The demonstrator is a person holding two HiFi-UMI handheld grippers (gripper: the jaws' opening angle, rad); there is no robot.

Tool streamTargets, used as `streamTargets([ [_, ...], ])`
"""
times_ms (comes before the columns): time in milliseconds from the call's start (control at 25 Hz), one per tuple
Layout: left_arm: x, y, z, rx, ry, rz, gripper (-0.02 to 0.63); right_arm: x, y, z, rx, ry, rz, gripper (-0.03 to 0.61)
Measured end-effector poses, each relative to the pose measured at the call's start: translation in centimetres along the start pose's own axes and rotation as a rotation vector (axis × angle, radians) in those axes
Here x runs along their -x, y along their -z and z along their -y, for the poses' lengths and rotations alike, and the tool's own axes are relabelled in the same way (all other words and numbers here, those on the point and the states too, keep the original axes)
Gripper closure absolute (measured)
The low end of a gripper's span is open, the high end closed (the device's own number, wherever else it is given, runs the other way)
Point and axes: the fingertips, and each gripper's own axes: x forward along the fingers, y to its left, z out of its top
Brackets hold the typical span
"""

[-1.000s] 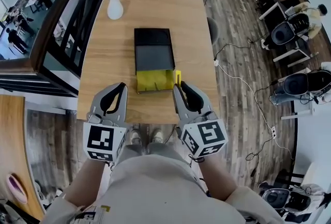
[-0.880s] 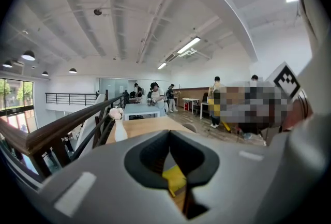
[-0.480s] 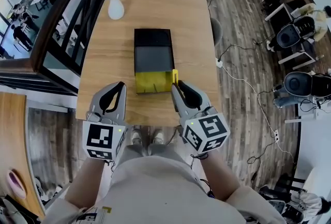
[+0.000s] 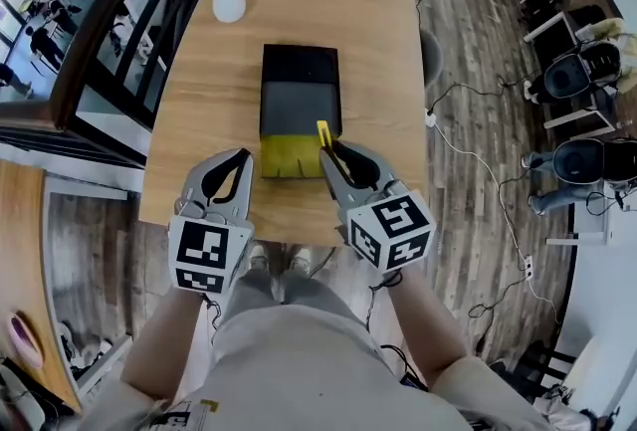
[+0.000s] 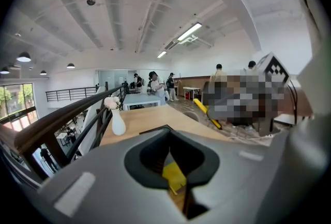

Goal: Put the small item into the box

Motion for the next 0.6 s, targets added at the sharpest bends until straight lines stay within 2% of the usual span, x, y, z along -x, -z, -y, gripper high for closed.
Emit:
streamTargets([
  [320, -3.9, 2.2, -1.2, 0.036, 0.006, -0.047, 0.611, -5.5, 4.0, 0.7, 0.019, -0.078, -0.137, 0.515],
  [600, -7.0, 4.8, -2.7, 0.065, -0.005, -0.099, 0.611, -9.1, 7.2, 1.1, 0.006, -0.113, -0.233, 0.515],
])
